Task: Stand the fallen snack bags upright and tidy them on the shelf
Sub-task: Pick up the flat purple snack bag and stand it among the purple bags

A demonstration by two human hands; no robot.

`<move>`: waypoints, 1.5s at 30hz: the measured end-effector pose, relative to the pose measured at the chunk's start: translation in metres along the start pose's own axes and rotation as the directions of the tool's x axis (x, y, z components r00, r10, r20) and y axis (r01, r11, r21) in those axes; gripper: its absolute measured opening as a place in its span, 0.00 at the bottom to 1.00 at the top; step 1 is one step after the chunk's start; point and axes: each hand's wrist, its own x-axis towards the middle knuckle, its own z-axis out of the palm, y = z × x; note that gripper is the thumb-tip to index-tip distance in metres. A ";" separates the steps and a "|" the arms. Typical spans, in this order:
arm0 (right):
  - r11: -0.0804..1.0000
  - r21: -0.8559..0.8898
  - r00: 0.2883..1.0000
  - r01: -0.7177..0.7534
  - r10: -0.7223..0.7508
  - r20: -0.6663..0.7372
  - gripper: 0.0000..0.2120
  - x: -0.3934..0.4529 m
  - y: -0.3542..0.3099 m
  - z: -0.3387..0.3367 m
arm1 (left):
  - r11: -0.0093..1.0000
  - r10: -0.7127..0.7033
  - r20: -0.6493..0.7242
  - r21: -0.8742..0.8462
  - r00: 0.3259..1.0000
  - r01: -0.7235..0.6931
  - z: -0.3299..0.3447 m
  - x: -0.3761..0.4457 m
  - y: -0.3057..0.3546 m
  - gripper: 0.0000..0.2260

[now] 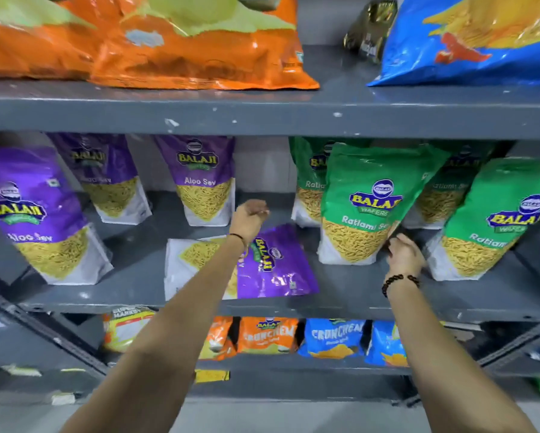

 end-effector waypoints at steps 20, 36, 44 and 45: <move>0.893 -0.374 0.968 -0.251 0.235 -0.088 0.20 -0.186 0.113 0.113 | 0.790 -0.288 0.285 0.610 0.914 0.059 -0.141 -0.036 -0.039 0.14; 0.942 -0.014 0.876 -0.336 0.317 0.364 0.12 -0.209 0.110 0.103 | 0.947 -0.314 0.146 0.123 0.938 0.297 -0.145 -0.080 -0.059 0.14; 0.924 0.350 0.764 -0.153 -0.114 0.635 0.07 -0.211 0.052 0.092 | 0.891 -0.050 0.117 -0.443 0.992 0.097 -0.147 -0.143 -0.029 0.05; 0.912 0.376 0.746 -0.164 -0.135 0.652 0.11 -0.211 0.045 0.092 | 0.884 -0.018 0.120 -0.462 0.993 0.072 -0.150 -0.149 -0.025 0.05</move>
